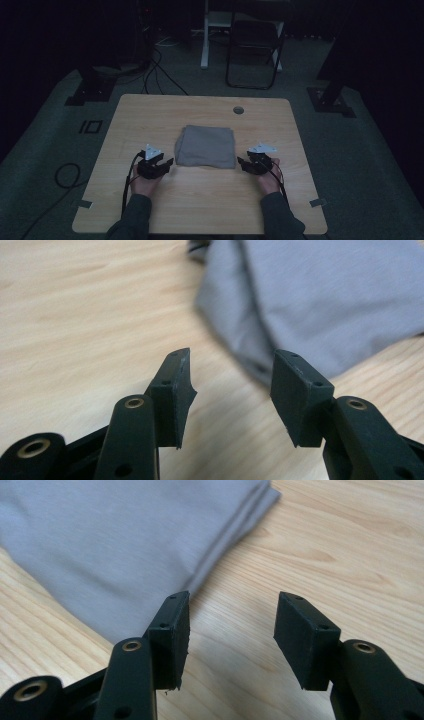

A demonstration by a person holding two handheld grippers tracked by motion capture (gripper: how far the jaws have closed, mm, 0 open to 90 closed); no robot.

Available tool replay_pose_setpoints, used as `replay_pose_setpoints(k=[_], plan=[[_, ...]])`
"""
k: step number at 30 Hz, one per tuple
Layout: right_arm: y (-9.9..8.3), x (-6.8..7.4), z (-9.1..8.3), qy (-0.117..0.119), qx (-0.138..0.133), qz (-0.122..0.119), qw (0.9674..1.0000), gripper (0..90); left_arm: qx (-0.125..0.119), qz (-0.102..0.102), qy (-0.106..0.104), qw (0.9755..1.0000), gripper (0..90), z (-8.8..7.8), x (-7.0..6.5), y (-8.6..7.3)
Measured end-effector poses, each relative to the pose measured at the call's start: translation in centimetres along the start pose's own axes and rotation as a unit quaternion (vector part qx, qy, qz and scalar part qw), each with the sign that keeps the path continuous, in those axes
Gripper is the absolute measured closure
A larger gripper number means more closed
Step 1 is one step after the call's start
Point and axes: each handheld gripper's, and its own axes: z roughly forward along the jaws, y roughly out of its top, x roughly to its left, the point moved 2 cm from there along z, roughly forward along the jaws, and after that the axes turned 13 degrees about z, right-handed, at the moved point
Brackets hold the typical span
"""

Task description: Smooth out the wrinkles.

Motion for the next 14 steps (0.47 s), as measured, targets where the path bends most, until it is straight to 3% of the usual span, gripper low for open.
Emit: replay_pose_setpoints(k=[3,8,14], plan=[[-0.2,-0.6,-0.2,-0.004,0.001,0.011,0.9999,47.9,-0.008,-0.031,0.003,0.9995,50.6,-0.7,0.7,-0.5],[-0.5,-1.6,-0.7,-0.015,0.001,0.015,0.9998,47.3,0.013,-0.035,0.03,0.9989,50.5,-0.7,1.4,-1.4],[-0.7,-2.6,-0.8,-0.017,0.004,0.031,0.9994,47.0,0.025,-0.053,0.051,0.997,50.5,-0.7,2.3,-2.0]])
